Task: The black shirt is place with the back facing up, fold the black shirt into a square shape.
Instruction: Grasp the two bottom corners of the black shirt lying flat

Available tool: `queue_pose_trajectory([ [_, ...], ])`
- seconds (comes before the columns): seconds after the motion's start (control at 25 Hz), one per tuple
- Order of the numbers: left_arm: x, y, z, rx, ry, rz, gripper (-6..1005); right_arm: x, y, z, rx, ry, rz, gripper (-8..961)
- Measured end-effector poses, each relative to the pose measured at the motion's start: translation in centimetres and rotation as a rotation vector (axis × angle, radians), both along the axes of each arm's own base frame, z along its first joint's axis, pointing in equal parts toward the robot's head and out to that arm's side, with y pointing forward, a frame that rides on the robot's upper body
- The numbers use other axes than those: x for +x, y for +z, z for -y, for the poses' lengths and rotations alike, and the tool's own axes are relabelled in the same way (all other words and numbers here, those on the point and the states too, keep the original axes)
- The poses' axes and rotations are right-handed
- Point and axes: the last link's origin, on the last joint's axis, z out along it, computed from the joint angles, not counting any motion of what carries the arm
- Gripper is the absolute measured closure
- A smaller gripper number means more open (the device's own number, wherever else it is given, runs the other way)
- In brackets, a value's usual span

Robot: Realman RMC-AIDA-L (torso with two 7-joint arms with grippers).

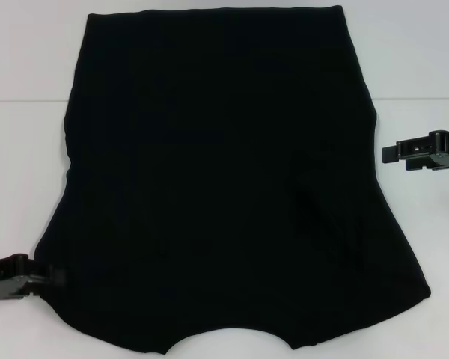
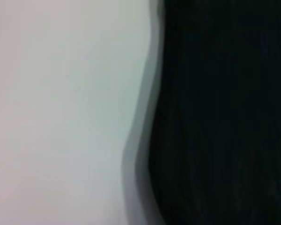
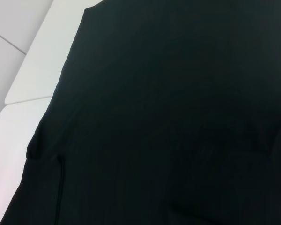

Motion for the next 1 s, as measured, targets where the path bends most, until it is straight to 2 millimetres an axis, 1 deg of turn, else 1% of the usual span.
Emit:
queue_pose_trajectory([
  [0.08,-0.1,0.0,0.0,0.002,0.003,-0.005,597,0.0,0.0,0.0,0.000,-0.001,0.000,307],
  [0.36,-0.1,-0.1,-0.1,-0.005,0.003,-0.009,721,0.1,0.1,0.3,-0.012,0.004,-0.001,311],
  [0.52,0.2,-0.2,0.0,-0.020,-0.013,0.009,791,0.3,0.1,0.9,-0.049,0.021,0.008,314],
  [0.56,0.3,-0.3,0.0,-0.024,-0.025,0.021,809,0.6,0.1,1.2,-0.063,0.016,0.015,314],
  [0.6,0.9,-0.2,0.0,-0.025,-0.057,0.059,846,0.9,0.2,1.6,-0.077,0.011,0.023,315],
  [0.72,1.4,0.1,-0.2,-0.010,-0.081,0.092,957,2.3,0.7,2.9,-0.129,-0.021,0.053,317],
  [0.88,1.6,0.4,-0.6,0.000,-0.091,0.095,957,4.2,1.1,5.0,-0.196,-0.070,0.084,319],
  [1.0,2.0,0.4,-1.2,0.004,-0.101,0.090,957,5.0,1.0,6.1,-0.230,-0.095,0.093,321],
])
